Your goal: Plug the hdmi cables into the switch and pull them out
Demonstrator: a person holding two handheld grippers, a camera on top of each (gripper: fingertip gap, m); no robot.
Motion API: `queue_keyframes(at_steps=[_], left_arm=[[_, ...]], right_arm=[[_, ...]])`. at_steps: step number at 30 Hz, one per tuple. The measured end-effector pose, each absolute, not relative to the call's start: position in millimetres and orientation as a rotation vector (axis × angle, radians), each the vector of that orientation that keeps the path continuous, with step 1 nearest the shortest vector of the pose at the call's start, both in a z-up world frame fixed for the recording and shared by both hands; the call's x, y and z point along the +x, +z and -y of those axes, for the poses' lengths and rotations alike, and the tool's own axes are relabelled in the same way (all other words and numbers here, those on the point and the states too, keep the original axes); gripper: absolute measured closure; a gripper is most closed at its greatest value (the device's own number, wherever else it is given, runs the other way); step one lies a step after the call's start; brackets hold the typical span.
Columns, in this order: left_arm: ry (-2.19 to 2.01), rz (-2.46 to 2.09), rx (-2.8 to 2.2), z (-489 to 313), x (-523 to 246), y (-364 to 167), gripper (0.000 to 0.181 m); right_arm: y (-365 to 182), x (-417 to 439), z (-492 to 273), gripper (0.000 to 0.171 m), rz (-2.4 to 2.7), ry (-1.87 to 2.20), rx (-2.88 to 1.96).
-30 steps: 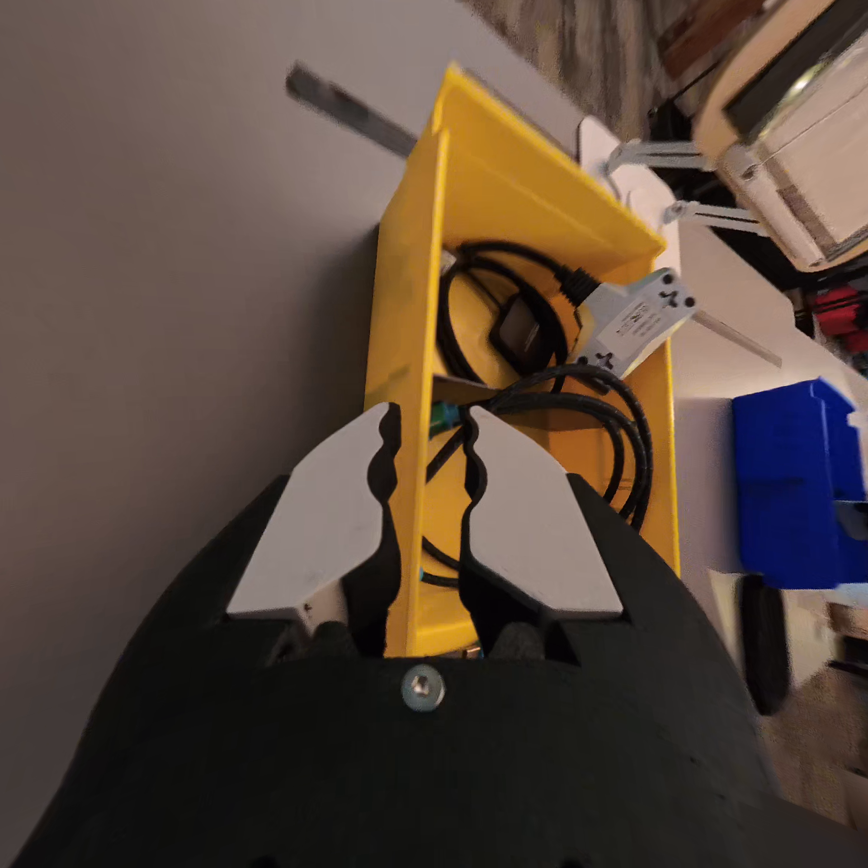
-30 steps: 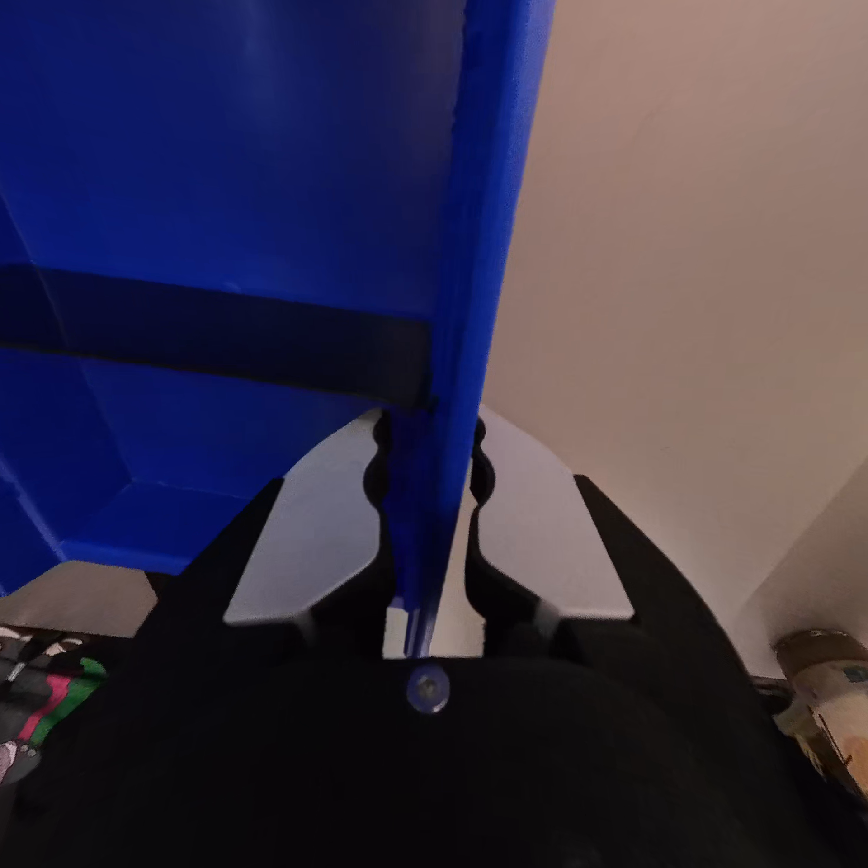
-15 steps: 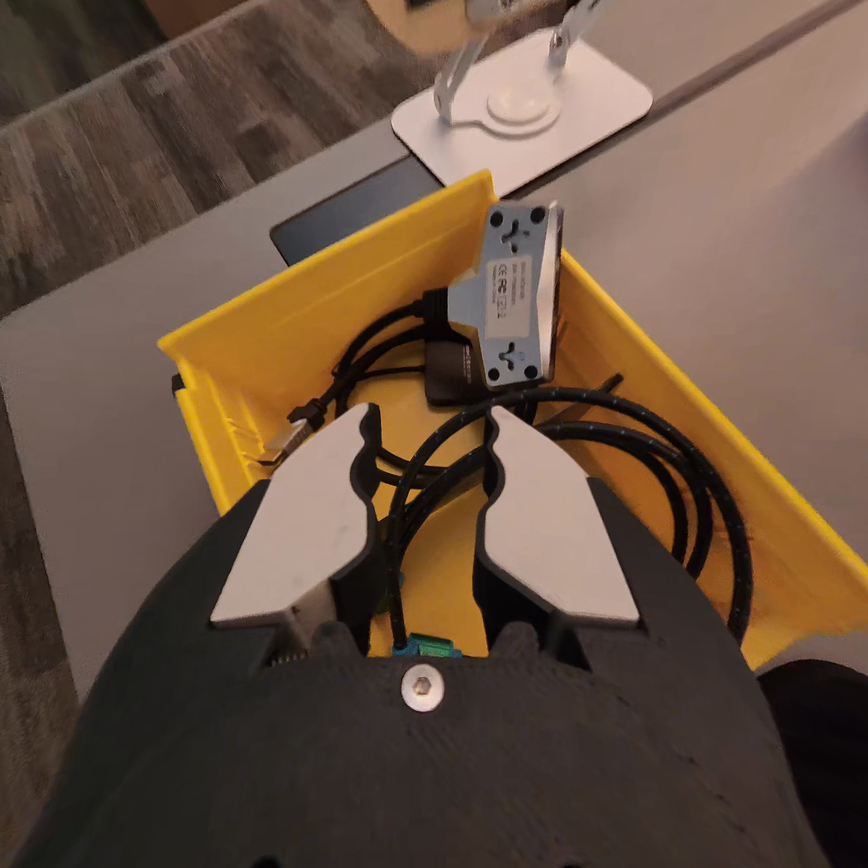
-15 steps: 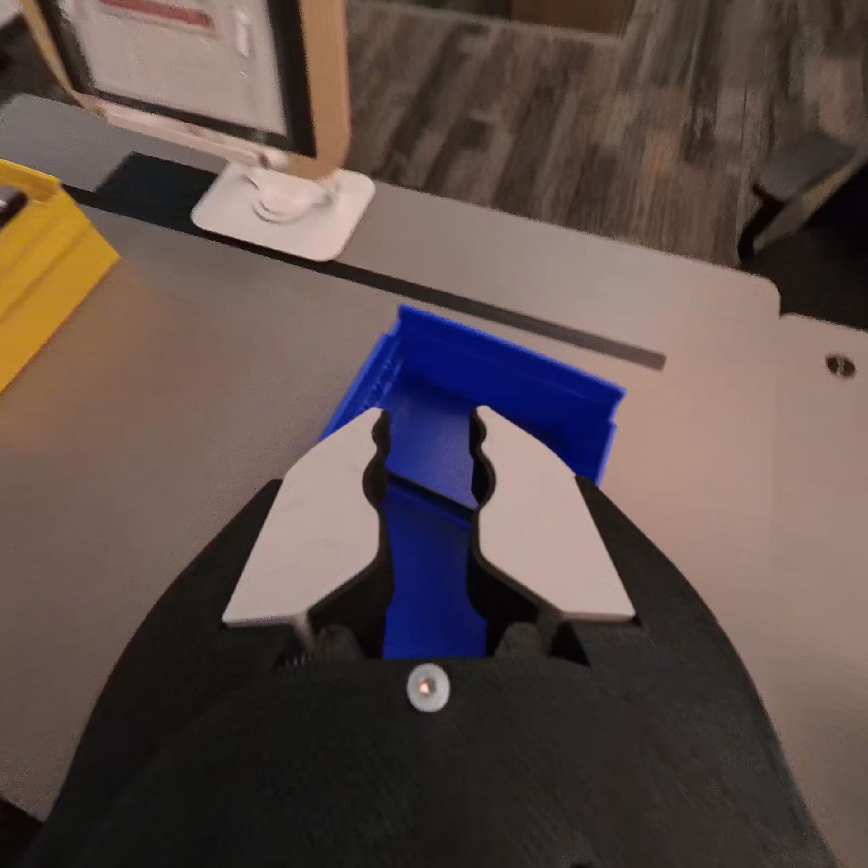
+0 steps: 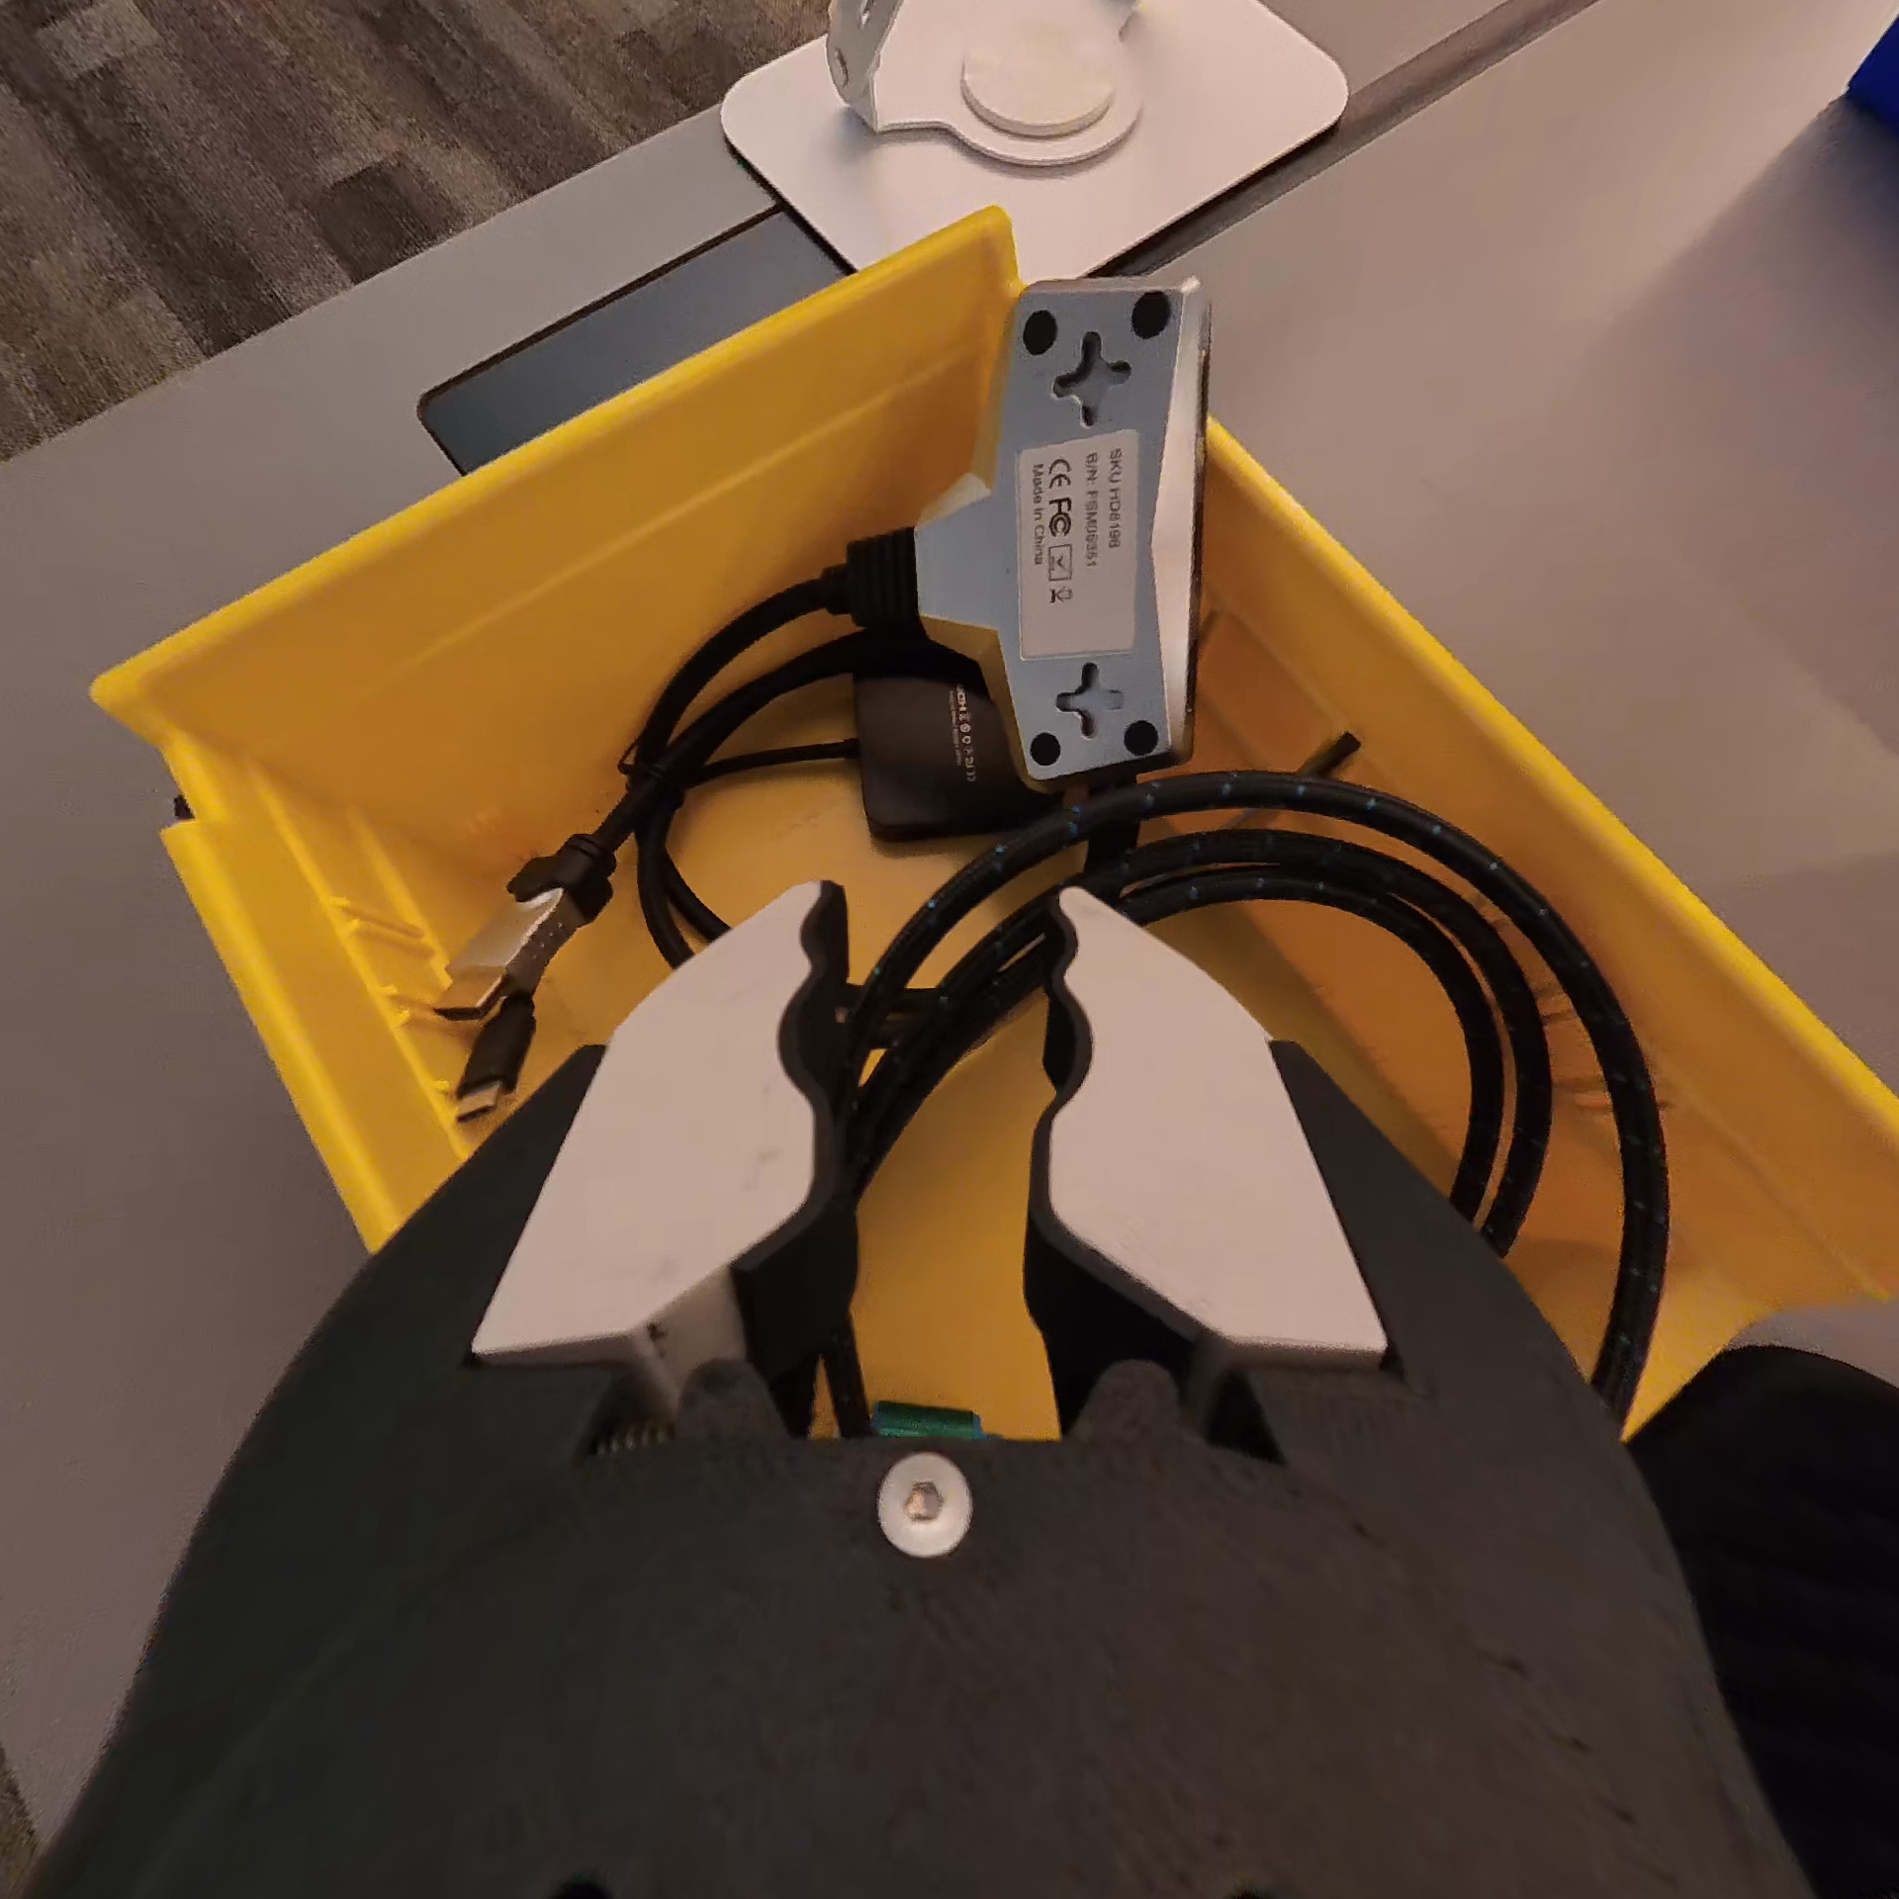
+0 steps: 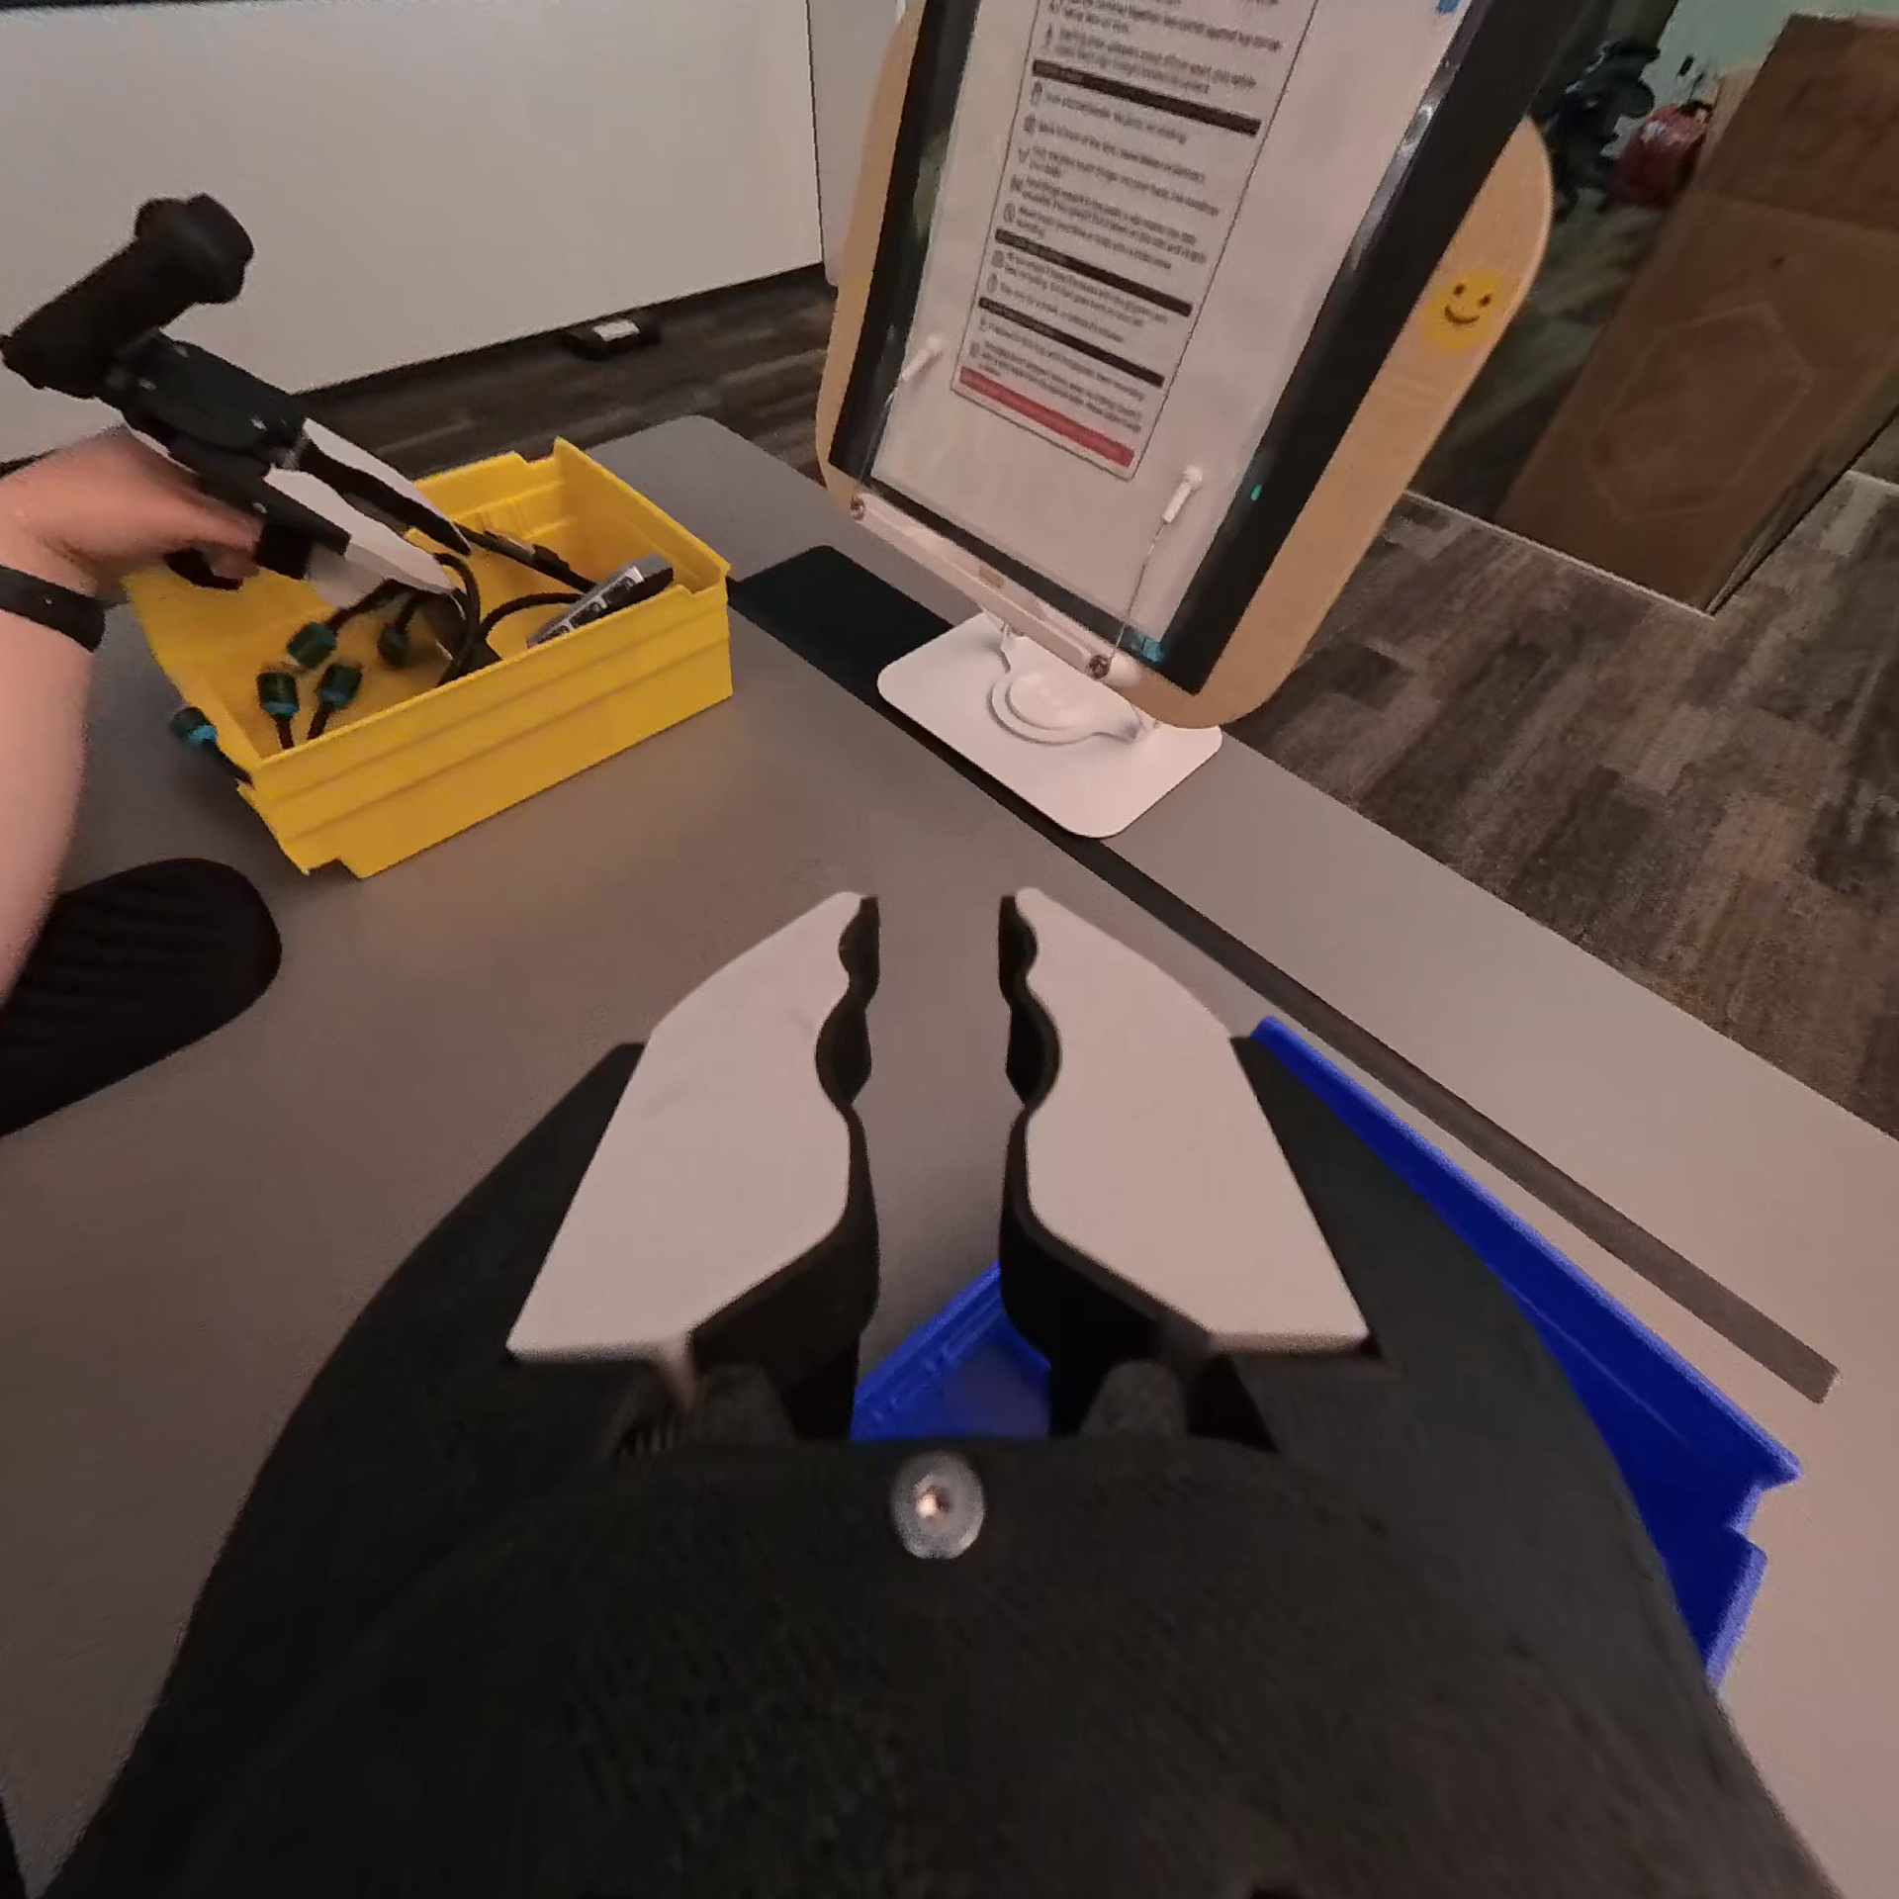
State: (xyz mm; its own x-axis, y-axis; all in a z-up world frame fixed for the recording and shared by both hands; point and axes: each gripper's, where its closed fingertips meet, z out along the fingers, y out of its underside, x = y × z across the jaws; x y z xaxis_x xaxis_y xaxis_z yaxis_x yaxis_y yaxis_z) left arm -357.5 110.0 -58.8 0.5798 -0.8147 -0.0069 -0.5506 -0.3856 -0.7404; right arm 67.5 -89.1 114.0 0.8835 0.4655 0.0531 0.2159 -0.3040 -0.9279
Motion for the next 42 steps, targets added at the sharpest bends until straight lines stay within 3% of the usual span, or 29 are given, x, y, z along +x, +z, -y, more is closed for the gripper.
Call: queue_keyframes(at_steps=[8,18,24,30,36,42], left_arm=[[-0.598,-1.076,-2.034,-110,-347,-58,0.163],[-0.421,-1.127,-2.006,-110,-351,-45,0.168],[-0.322,-1.106,-1.831,-89,-359,14,0.17],[0.05,-0.931,-1.583,-37,-376,126,0.173],[-0.031,-0.916,-1.26,54,-317,202,0.174],[-0.333,-1.277,-1.326,91,-201,156,0.176]], right_arm=[[93,65,84,0.148,0.54,0.256,-1.968],[92,63,84,0.149,0.556,0.224,-1.964],[86,61,81,0.149,0.576,0.199,-1.98],[86,60,82,0.149,0.596,0.161,-1.98],[88,65,84,0.149,0.595,0.115,-1.981],[89,86,90,0.149,0.536,0.063,-1.998]])
